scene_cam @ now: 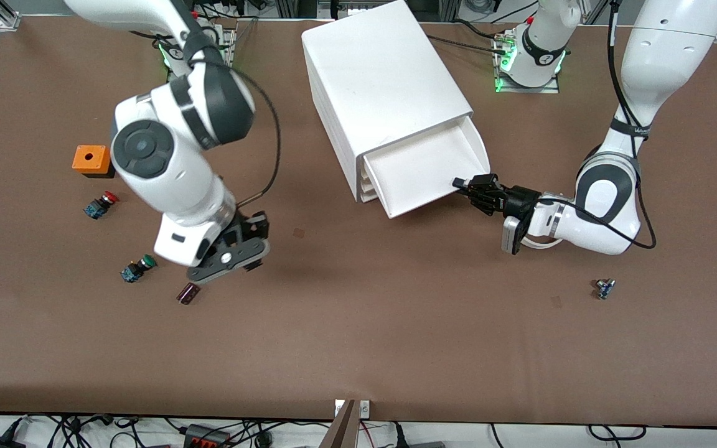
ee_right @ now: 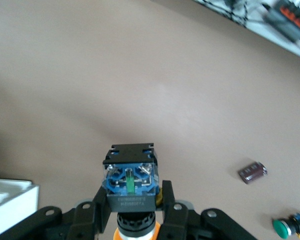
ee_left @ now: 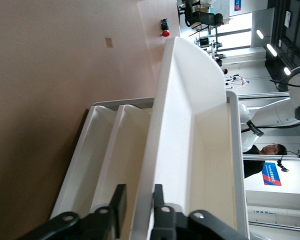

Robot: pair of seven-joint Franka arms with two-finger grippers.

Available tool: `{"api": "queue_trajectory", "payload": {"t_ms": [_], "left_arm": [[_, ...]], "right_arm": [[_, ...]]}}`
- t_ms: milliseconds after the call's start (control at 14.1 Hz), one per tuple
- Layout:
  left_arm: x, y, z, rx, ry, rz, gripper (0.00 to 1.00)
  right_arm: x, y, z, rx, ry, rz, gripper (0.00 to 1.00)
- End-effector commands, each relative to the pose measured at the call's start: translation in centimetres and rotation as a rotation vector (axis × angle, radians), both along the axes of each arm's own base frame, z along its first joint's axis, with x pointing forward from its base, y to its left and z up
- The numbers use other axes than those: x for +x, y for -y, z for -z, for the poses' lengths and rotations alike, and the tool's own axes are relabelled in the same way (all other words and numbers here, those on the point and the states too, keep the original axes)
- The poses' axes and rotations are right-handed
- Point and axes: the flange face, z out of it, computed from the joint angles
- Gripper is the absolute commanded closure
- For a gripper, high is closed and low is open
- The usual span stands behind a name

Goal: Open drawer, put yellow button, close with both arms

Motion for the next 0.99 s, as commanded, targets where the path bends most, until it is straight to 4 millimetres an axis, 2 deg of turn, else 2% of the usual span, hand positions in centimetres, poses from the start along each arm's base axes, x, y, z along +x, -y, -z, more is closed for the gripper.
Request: {"api": "queue_trajectory", "payload": {"t_ms": [0,71,212,283,424,495,636,778,919], "left_arm": [[1.4,-2.2,-1.8,0.054,0.015,-0.021,0.00],[1.9,-2.9,-3.4,0.091,0.005,-0.017,0.00],[3.5,-3.8,-7.4,0.238,-0.026,0.036,0.00],[4.1,-4.2,-9.7,0.320,-0.055,0.053,0.00],[4.8,-5.1,-13.8,0.496,-0.103,0.064,0.00],[4.7,-5.5,-15.5,0.592,-0.116,0.057,0.00],[4.2,-6.1,-17.9,0.750,-0.129,0.008,0.00],[3.9,-6.3,-19.5,0.911,-0.141,-0.049,0.00],[3.8,-6.1,-20.3,1.047,-0.180,-0.129,0.00]], "right_arm": [[-2.2,-4.8,-2.2,0.021,0.018,-0.035,1.00],[-3.4,-6.7,-2.7,0.037,0.023,-0.002,1.00],[-6.7,-11.8,-3.3,0.064,0.031,0.049,1.00],[-7.9,-13.4,-3.6,0.077,0.030,0.065,1.00],[-11.1,-17.6,-3.9,0.106,0.050,0.033,1.00],[-12.3,-19.3,-3.3,0.118,0.050,0.042,1.00],[-15.4,-23.0,-2.2,0.135,0.046,0.045,1.00],[-16.3,-24.9,-0.1,0.137,0.039,0.042,1.00],[-16.3,-25.7,1.1,0.140,0.027,0.068,1.00]]}}
